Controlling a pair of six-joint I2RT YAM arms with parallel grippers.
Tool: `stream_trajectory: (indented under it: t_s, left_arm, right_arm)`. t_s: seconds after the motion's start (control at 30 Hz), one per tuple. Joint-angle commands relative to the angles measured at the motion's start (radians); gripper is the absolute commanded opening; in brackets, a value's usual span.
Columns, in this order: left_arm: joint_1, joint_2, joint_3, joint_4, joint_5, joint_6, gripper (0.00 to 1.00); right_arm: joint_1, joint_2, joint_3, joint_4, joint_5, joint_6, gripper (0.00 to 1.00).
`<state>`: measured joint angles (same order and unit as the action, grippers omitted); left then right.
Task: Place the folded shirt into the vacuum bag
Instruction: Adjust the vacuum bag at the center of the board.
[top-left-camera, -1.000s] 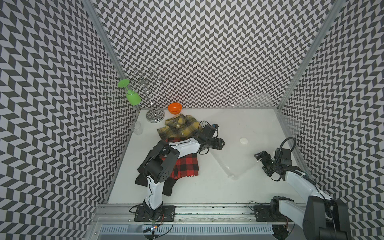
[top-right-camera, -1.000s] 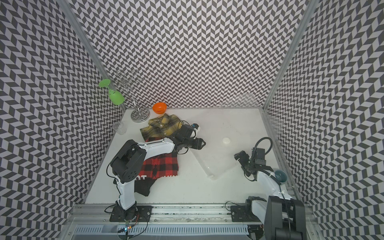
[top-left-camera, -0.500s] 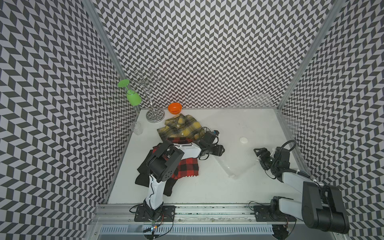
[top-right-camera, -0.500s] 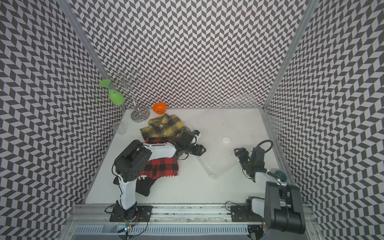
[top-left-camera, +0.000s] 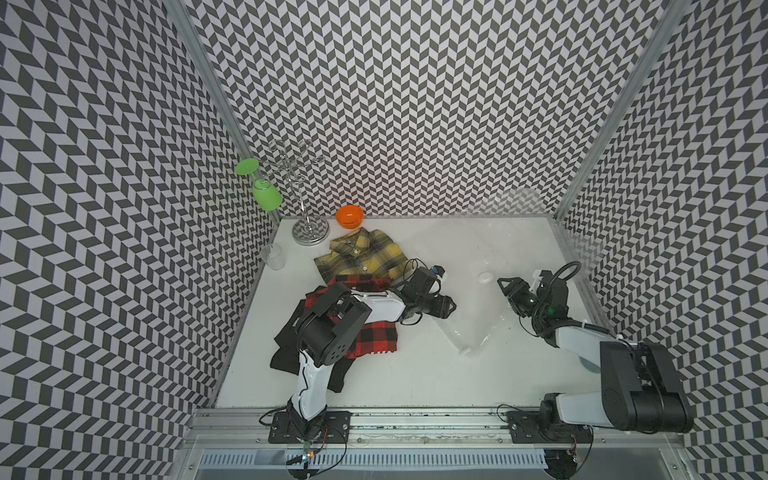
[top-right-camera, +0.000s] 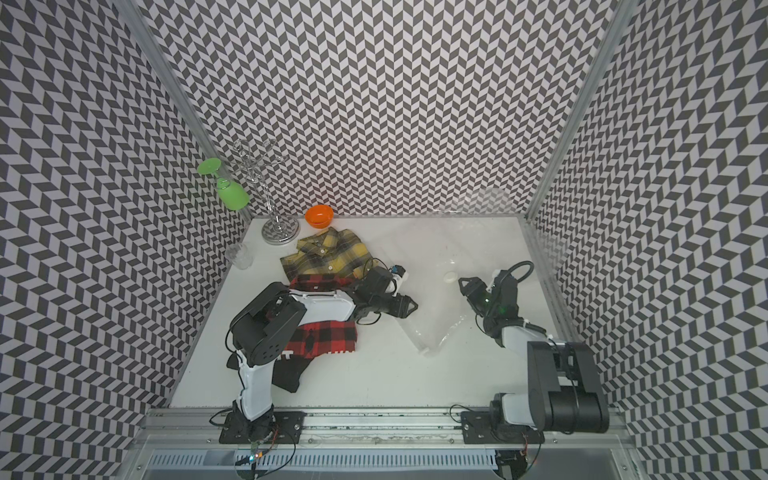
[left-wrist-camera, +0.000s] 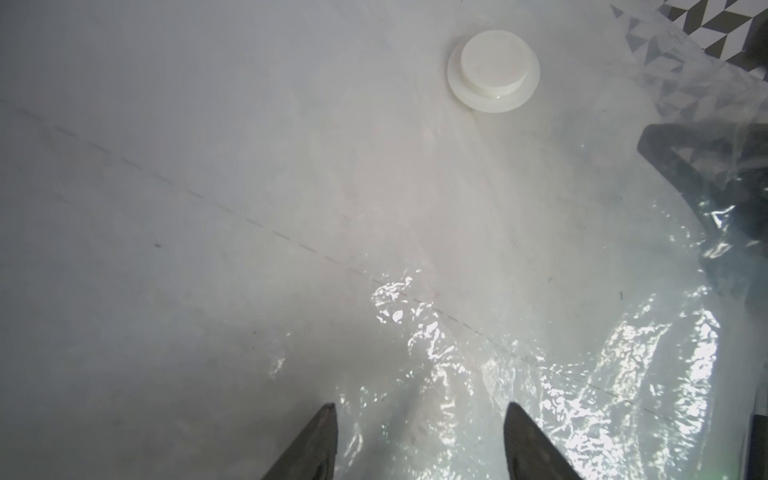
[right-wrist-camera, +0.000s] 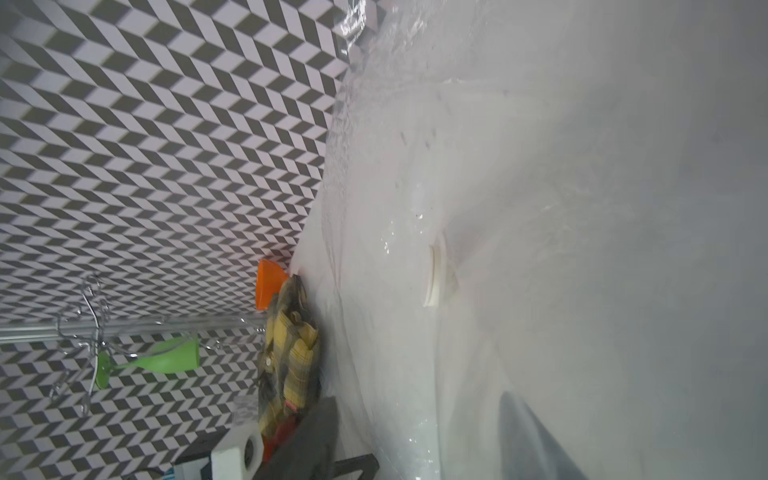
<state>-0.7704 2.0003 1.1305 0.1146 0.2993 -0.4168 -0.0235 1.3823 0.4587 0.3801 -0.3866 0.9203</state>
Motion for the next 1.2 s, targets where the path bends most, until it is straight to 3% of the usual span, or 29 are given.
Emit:
stream_trajectory:
  t_s: [0.0,0.23,0.37,0.57,0.67,0.73,0.8,0.9,1.0,1.17]
  left_arm:
    - [-0.013,-0.044,-0.02,-0.073,0.016,-0.004,0.65]
    - [-0.001,-0.27,-0.009,-0.164,-0.029,-0.004,0.65]
    - [0.044,-0.425,0.043,-0.251,-0.068,-0.001,0.65]
    - [0.142,-0.582,0.17,-0.408,-0.189,0.015,0.64]
    - [0.158,-0.646,0.23,-0.463,-0.311,0.018,0.63]
    - [0.163,-0.695,0.25,-0.469,-0.375,0.018,0.63]
    - [0.167,-0.735,0.257,-0.47,-0.412,0.013,0.63]
    - [0.168,-0.781,0.253,-0.477,-0.456,-0.005,0.62]
    - [0.169,-0.826,0.234,-0.475,-0.505,-0.017,0.62]
    - [0.205,-0.897,0.21,-0.453,-0.574,-0.017,0.62]
  right_arm:
    - [0.009,-0.021,0.062,-0.021,0.05,-0.045,0.44]
    - [0.009,-0.077,0.2,-0.234,0.078,-0.171,0.0]
    - [0.014,-0.1,0.366,-0.405,0.058,-0.267,0.0]
    - [0.087,-0.112,0.75,-0.678,0.119,-0.44,0.0]
    - [0.185,-0.062,0.958,-0.722,0.106,-0.531,0.0]
    - [0.278,0.021,1.18,-0.83,0.09,-0.565,0.0]
    - [0.407,0.12,1.431,-0.98,0.031,-0.783,0.0]
    - [0.508,0.171,1.61,-1.056,-0.062,-0.857,0.01]
    - [0.508,0.145,1.584,-1.043,-0.264,-0.859,0.02]
    - [0.423,0.099,1.339,-1.043,-0.413,-0.787,0.03]
